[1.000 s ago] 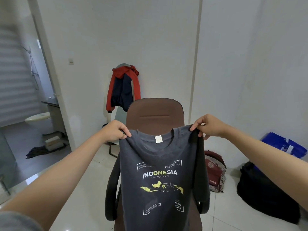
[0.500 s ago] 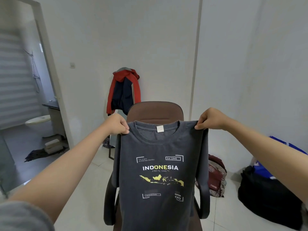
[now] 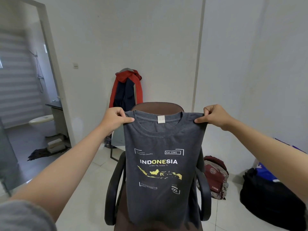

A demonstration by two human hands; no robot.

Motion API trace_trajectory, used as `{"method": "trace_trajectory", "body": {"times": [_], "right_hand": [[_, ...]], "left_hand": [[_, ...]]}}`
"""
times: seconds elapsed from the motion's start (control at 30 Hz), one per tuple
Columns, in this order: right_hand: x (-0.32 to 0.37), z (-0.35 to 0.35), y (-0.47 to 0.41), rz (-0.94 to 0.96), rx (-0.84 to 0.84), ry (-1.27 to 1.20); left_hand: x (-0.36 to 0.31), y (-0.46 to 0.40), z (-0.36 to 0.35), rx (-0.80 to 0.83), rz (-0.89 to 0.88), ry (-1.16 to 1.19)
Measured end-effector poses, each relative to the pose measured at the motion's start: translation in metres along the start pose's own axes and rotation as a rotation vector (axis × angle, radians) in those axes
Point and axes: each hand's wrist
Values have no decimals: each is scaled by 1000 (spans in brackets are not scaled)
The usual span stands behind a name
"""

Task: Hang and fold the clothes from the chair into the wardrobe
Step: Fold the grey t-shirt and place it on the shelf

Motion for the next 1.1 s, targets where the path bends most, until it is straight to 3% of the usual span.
{"method": "trace_trajectory", "body": {"times": [0.37,0.63,0.87,1.1], "right_hand": [[5,-19,1,94,21,-223],[13,-25,4,135,19,-277],[17,-10,12,118,53,-194],[19,-13,12,99,-43,-519]], "left_hand": [[-4,-6,-2,181,39,262],[-3,-3,1,230,25,298],[-2,-1,19,152,55,227],[-1,-3,28,49,74,399]]}}
Point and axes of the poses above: each hand's wrist, its own y-axis away from the middle knuckle, its own z-axis out of the back of the hand, x = y × z, and after that the axes turned 3 degrees about x, right-handed
